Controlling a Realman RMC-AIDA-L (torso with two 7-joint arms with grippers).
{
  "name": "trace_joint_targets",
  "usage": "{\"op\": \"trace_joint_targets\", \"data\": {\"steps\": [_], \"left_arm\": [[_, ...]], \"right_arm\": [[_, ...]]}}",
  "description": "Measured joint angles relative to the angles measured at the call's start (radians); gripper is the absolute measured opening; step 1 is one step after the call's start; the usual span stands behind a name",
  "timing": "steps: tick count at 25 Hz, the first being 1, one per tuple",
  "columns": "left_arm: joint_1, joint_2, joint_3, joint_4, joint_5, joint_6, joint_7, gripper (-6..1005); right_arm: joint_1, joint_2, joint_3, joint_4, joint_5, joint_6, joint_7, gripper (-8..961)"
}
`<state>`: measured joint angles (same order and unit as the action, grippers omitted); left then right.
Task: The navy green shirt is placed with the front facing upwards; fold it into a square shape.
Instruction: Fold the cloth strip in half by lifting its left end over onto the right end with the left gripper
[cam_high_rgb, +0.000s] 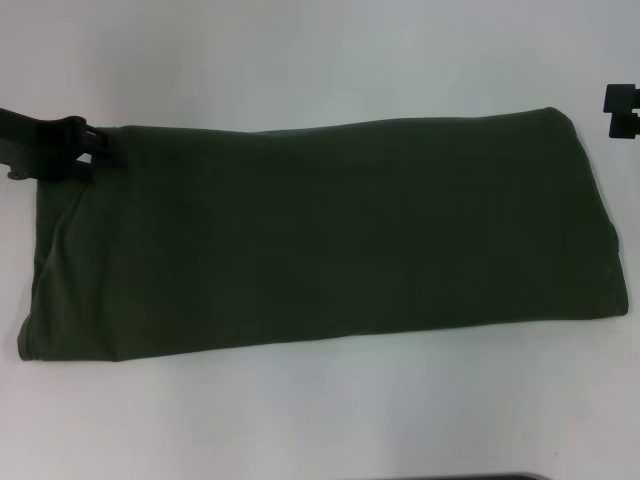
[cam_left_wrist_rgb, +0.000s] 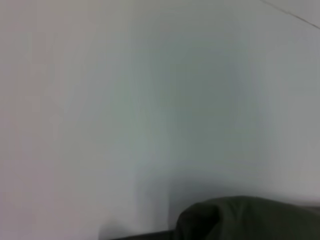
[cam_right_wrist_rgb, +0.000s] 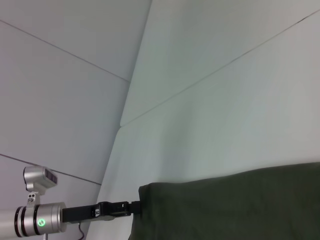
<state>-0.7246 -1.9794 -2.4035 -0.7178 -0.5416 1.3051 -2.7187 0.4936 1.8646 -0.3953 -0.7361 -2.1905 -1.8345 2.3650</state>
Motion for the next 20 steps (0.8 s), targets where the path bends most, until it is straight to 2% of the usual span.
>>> {"op": "trace_joint_targets", "data": {"steps": [8,14,16,20], "left_arm": [[0.011,-0.007,0.004,-0.028,-0.009,0.001,-0.001,549],[0.049,-0.003,-0.054,-0.184,-0.065,0.192,0.004,548],[0.050,0.006,-0.051,-0.177,-0.070,0.262,0.010,548],[0.053,0.003,-0.028,-0.144,-0.053,0.308,0.019,547]], "right_arm": [[0.000,-0.002,0.000,0.011,0.000,0.004,0.000,701],[0.005,-0.012,-0.001,0.010,0.005,-0.002,-0.003,702],[0.008,-0.011,-0.002,0.010,0.005,-0.005,-0.005,702],[0.013,-0.008,-0.004,0.011,0.003,-0.005,-0.011,703]]}}
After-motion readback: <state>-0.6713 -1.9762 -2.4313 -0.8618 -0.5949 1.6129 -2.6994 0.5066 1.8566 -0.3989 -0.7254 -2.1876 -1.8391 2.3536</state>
